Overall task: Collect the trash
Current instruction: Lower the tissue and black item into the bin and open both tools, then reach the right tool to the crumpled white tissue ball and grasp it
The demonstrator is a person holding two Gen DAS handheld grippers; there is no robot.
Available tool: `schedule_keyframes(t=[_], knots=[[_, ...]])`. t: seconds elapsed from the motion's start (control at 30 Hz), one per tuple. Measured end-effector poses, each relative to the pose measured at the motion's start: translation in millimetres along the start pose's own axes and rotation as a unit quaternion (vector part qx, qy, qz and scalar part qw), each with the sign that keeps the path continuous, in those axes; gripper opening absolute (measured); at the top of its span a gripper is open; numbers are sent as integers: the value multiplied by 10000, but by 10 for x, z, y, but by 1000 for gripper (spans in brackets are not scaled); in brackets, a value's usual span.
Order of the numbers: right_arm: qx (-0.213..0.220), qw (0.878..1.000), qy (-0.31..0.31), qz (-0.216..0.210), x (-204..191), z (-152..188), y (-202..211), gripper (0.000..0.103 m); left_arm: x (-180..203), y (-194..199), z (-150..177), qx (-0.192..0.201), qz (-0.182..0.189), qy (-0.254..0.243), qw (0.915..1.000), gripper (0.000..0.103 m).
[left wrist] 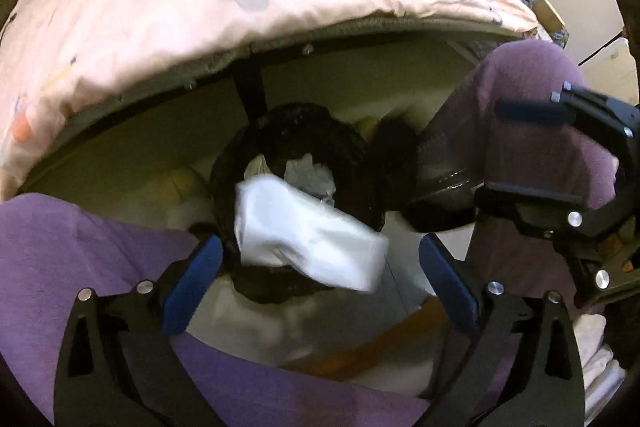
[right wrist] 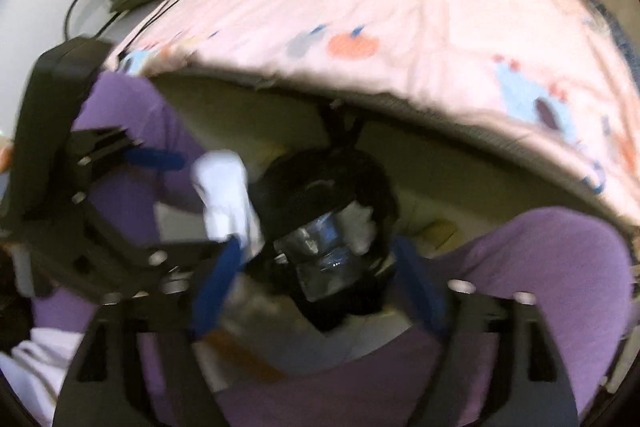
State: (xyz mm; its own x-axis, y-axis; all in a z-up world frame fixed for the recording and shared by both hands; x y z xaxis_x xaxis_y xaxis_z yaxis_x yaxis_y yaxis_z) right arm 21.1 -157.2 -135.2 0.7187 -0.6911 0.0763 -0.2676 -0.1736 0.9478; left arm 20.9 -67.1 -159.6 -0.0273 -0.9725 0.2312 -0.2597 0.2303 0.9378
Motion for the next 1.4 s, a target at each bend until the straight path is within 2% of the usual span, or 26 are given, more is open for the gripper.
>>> schedule_keyframes(t=[0.07, 0.33, 0.43, 0.5, 0.67, 0.8, 0.97, 1.1, 1.3, 1.4], knots=[[146, 9998, -89, 119, 58, -55, 34, 87, 8, 55, -12, 119, 97, -2, 9999, 97], [205, 9986, -129, 466, 238, -192, -18, 87, 61, 225, -132, 638, 335, -36, 9974, 97], [387, 9976, -141, 564, 291, -266, 9, 87, 52, 259, -215, 786, 662, 28, 9947, 97], [526, 9967, -195, 587, 337, -318, 39, 87, 13, 297, -284, 951, 735, 139, 9927, 97], [616, 9959, -423, 519, 487, -503, -36, 87, -88, 344, -456, 1289, 648, 259, 9892, 97], [816, 9938, -403, 637, 568, -671, -45, 87, -213, 331, -608, 1568, 343, 364, 9864, 97], [1042, 9915, -428, 650, 665, -874, -63, 87, -393, 356, -833, 1957, 253, 645, 9782, 97], [1280, 9874, -567, 734, 778, -1075, -111, 87, -574, 415, -1069, 2240, -73, 791, 9713, 97], [1366, 9839, -615, 979, 987, -1430, -343, 87, -804, 417, -1360, 2353, -197, 971, 9669, 97], [1456, 9829, -822, 775, 1096, -1581, -436, 87, -921, 382, -1509, 2372, -198, 1097, 9650, 97]])
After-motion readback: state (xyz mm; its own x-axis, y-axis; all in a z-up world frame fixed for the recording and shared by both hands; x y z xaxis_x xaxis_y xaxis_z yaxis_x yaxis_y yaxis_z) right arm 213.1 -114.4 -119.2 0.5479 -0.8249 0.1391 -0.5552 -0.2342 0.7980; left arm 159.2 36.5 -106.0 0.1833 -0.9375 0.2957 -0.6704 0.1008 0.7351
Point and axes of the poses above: each gripper's, at about its wrist camera, not at the fingertips, and y roughly against the way its jaws point, x to its right, z to its underside, the point moved 5 cm from there along -y, roughly the way its jaws point, and after that the axes turned 6 degrees about y, right-handed, at the moved point
